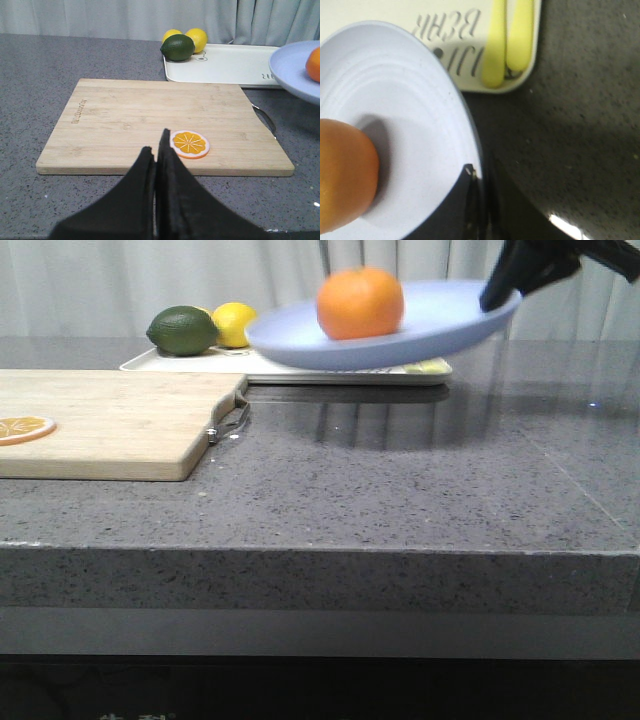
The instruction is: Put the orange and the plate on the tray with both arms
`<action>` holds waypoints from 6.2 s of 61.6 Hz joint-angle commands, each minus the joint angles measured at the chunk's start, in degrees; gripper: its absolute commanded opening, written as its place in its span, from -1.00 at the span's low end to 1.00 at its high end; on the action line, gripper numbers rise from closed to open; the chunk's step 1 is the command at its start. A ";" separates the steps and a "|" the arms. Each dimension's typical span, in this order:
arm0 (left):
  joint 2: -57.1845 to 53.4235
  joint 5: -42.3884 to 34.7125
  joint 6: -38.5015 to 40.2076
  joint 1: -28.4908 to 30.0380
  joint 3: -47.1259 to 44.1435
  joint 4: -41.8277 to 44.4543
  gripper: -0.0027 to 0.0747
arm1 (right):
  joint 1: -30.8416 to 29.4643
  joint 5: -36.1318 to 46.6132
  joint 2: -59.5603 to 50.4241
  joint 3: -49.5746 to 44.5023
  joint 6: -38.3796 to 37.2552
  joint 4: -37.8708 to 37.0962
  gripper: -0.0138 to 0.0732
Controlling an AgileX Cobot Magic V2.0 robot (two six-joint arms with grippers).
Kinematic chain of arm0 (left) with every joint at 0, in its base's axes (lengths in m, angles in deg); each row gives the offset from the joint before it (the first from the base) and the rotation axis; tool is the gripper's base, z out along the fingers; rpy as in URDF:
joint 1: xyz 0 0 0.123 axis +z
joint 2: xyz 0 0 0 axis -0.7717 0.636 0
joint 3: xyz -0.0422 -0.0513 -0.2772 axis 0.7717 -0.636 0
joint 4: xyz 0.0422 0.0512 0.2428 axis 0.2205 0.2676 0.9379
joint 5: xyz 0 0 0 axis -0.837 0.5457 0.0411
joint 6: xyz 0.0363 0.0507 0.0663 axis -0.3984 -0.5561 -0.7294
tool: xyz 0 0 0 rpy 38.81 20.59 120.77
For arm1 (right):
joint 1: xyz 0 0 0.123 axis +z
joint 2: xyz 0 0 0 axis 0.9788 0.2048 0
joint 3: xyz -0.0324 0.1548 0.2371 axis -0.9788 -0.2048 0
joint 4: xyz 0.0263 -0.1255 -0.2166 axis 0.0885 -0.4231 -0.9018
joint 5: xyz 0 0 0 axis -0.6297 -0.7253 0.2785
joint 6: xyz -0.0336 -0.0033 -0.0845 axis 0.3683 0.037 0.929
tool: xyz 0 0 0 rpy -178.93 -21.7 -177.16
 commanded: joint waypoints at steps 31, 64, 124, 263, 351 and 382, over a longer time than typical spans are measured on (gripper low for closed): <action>0.73 -4.73 0.48 0.07 1.46 -0.37 -0.98 | -0.01 -1.73 23.71 45.89 -7.66 16.67 -0.90; 0.73 -4.73 0.48 0.07 1.46 -0.37 -0.98 | 1.38 7.74 37.30 58.17 -10.59 16.55 -0.93; 0.73 -4.73 0.48 0.07 1.46 -0.37 -0.98 | 5.07 13.15 40.21 58.10 -11.06 3.20 -0.93; 0.73 -4.73 0.48 0.07 1.46 -0.37 -0.98 | 0.45 -27.69 -8.58 31.96 -3.38 -27.55 -0.94; 0.73 -4.73 0.48 0.07 1.46 -0.37 -0.98 | -2.96 20.42 -92.93 -68.37 -3.98 -32.63 -0.94; 0.73 -4.73 0.48 0.07 1.46 -0.37 -0.98 | -2.96 20.35 -92.88 -68.37 -3.98 -32.63 -0.94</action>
